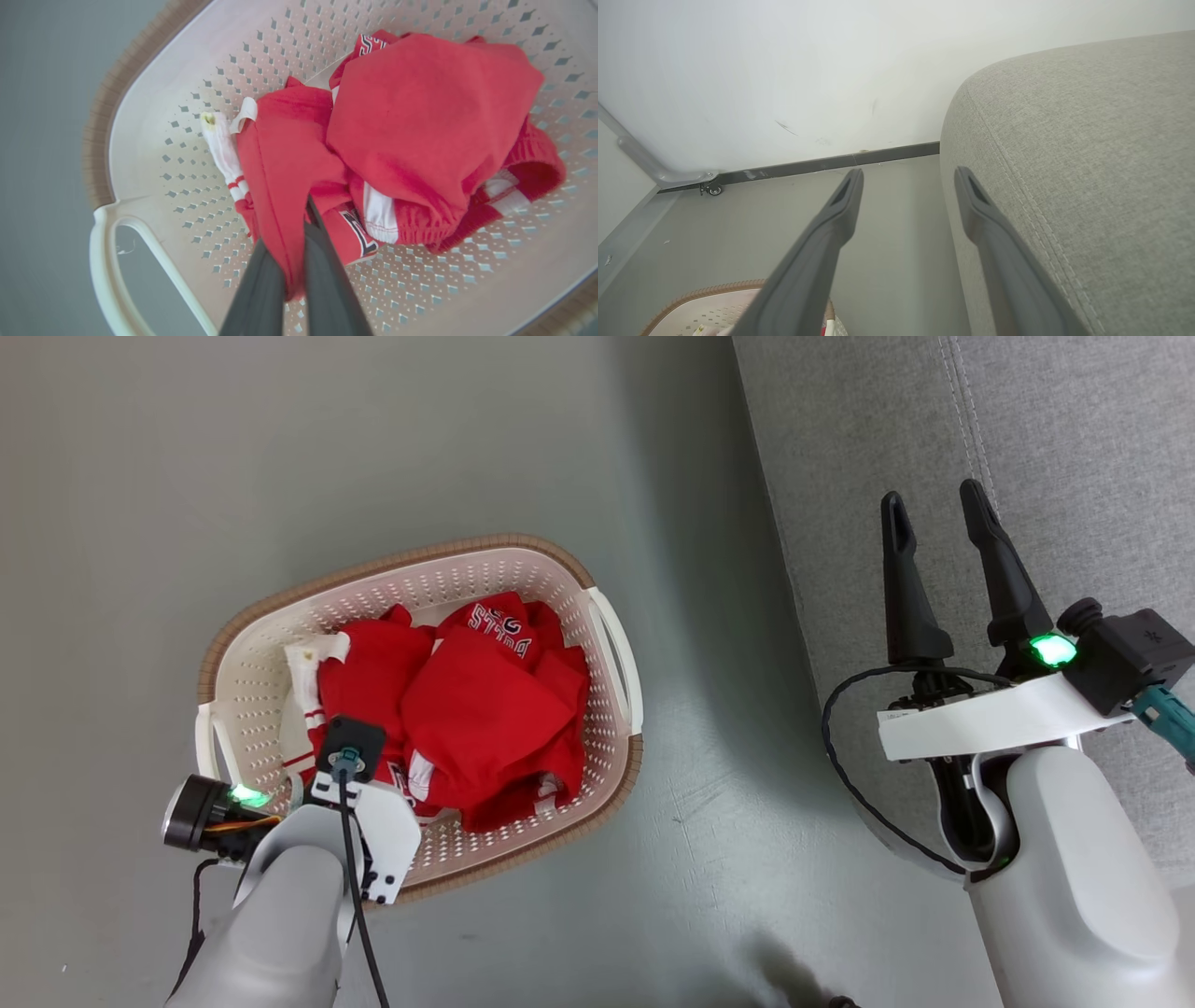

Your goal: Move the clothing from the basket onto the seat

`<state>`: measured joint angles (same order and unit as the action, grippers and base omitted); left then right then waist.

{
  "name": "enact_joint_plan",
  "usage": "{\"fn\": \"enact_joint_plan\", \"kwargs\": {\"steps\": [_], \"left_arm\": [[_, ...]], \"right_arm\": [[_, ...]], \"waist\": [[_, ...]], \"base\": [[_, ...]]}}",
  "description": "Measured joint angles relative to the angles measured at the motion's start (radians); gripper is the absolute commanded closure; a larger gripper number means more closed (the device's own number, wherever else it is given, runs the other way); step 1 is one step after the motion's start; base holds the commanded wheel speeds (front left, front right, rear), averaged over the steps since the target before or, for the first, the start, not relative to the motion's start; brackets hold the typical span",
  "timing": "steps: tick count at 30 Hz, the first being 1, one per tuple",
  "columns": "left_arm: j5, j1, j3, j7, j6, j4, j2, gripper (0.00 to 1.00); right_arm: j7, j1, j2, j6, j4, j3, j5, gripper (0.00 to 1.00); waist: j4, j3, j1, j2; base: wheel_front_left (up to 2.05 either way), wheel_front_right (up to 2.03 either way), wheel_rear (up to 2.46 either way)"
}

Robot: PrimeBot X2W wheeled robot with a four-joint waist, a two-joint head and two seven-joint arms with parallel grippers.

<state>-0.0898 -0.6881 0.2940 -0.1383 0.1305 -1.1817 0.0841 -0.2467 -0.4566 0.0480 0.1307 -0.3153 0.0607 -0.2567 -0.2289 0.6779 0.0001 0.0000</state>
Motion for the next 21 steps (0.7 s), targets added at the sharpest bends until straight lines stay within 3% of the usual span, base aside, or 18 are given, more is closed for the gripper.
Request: {"fn": "enact_joint_plan", "kwargs": {"steps": [21], "left_arm": [[0.087,-0.013,-0.065,-0.104,-0.007,0.093,-0.024,1.00]], "right_arm": [[-0.001,0.000,0.000,0.000,-0.012,-0.016,0.001,0.00]], "waist": [[0.035,-0.065,0.0000,0.0000]], "base": [[0.00,0.00,0.00]]}}
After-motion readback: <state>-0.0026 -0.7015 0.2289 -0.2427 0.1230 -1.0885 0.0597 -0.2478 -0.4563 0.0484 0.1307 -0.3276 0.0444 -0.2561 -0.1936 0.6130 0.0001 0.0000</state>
